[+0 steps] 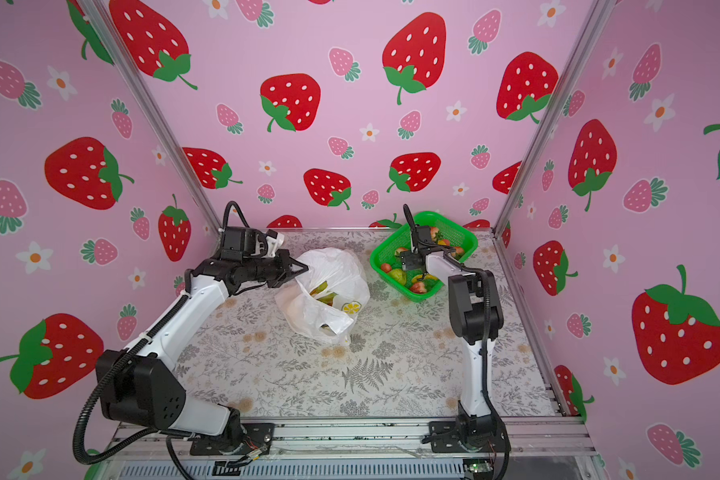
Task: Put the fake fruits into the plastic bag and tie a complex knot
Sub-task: 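Reach the right gripper into the basket and grasp a green pear, then carry the green pear into the bag held open by the left gripper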
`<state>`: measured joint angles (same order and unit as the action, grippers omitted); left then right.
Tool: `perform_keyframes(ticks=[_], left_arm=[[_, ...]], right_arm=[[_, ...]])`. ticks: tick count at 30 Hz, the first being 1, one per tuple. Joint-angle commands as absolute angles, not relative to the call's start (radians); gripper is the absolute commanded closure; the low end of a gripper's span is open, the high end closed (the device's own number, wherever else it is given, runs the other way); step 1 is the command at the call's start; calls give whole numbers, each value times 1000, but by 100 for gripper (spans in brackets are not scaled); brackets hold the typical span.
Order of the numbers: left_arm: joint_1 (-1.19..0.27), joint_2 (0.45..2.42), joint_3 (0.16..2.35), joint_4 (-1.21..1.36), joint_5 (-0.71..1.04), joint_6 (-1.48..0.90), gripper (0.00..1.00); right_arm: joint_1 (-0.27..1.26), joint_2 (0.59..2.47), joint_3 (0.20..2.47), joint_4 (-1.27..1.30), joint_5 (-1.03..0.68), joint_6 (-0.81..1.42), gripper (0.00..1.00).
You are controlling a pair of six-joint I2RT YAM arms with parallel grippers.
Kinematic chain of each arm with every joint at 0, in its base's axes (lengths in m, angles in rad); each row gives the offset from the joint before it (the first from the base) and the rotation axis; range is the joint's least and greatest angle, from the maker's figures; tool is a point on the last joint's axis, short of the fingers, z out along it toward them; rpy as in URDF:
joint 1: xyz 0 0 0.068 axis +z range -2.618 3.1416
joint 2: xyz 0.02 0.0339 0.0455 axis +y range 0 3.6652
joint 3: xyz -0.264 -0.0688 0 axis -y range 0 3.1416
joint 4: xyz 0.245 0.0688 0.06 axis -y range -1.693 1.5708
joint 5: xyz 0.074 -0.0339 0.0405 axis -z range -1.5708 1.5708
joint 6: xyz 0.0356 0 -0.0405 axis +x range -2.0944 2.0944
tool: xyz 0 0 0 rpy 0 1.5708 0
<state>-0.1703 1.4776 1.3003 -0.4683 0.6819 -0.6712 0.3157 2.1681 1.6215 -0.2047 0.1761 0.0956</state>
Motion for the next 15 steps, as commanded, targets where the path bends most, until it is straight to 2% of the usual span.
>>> perform_keyframes(ticks=[1,12,15], left_arm=[[-174,1460,1295,-448,703,-679,100],[-174,1462,1293,-445,704,-682,100],[-174,1463,1292,-444,704,-683,100]], right_arm=[[313,2202,1663,-257,225,64,15],[314,2293,1752,-290,275,34,22],[314,2307,1771,-298,269,31,27]])
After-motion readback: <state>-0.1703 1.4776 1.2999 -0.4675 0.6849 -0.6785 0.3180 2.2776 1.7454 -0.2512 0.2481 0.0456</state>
